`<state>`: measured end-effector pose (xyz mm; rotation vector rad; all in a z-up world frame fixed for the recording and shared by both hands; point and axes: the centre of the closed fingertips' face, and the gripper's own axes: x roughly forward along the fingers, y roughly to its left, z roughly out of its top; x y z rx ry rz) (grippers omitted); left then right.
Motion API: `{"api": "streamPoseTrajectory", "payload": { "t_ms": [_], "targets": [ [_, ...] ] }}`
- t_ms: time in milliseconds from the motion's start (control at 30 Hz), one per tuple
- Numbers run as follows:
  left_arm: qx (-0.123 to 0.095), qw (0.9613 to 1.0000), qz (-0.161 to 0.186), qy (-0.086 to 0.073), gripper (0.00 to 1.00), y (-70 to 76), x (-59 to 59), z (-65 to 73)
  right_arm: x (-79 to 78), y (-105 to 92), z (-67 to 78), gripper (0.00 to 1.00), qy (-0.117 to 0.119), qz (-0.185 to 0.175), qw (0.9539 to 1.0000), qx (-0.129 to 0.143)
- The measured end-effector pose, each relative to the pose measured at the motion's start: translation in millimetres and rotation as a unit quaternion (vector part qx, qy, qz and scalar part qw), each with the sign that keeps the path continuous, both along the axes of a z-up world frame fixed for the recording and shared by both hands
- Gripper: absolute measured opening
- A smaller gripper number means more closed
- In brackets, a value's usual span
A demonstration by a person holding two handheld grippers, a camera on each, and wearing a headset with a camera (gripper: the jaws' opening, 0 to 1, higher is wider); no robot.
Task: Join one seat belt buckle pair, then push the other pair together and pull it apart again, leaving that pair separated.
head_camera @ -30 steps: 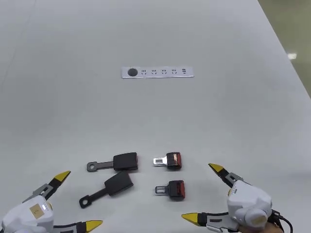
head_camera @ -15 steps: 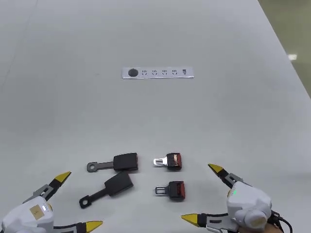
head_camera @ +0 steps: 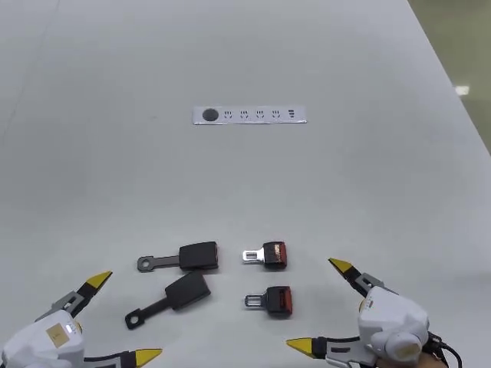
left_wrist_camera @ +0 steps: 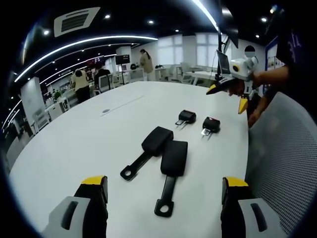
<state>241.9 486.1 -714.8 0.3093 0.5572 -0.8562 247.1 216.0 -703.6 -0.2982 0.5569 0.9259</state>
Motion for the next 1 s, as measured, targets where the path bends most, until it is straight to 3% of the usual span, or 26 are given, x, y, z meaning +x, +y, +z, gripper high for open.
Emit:
{"api": "streamPoseTrajectory", "payload": {
  "t_ms": [733, 1000],
  "targets": [
    [0.003, 1.0, 0.001, 0.006, 0.96, -3.2, 2.3, 2.9, 3.9, -0.7, 0.3, 0.99, 0.0, 0.006, 0.9999, -0.01],
    [0.011, 0.9998, -0.011, 0.011, 0.9, -10.5, 5.8, 0.4, 5.7, -0.1, -2.7, 0.99, 0.0, 0.019, 0.9997, -0.019]
  ]
}}
